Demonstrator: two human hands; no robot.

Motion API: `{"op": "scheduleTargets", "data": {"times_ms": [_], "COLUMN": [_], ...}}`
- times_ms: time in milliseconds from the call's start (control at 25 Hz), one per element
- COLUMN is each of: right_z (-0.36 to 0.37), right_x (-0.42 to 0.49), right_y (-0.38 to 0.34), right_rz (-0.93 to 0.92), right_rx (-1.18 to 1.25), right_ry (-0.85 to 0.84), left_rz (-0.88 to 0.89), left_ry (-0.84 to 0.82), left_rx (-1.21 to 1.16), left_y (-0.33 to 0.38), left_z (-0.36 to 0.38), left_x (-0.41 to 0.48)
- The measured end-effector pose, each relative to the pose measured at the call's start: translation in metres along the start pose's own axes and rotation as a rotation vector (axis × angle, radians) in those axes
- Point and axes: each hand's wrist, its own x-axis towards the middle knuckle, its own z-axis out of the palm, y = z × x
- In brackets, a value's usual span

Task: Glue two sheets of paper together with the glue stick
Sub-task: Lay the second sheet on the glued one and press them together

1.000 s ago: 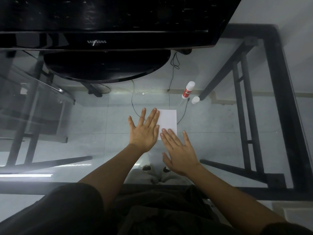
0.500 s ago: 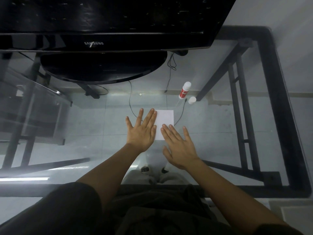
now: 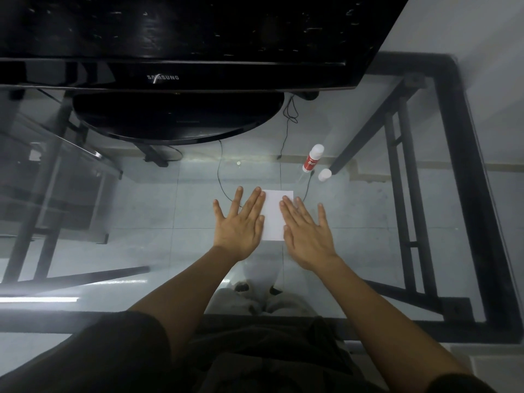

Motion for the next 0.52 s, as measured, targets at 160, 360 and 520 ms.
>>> {"op": "scheduleTargets", "data": {"times_ms": [160,360,520], "right_z": [-0.002,0.001,0.003], "right_x": [0.007,0.024,0.022], "right_y": [0.000,-0.014,-0.001], "right_rz": [0.059,0.035,0.116], "right_rx": [0.025,0.018,-0.003], "right_ry": [0.028,0.022,0.009], "left_rz": [-0.008,-0.011,-0.013], "left_ry": [0.010,0.003,-0.008], "left_rx": [0.014,0.022,0.028], "left_y": [0.000,0.002,0.002], "left_z": [0.001,-0.001,-0.002], "left_x": [0.000,0.000,-0.001]}}
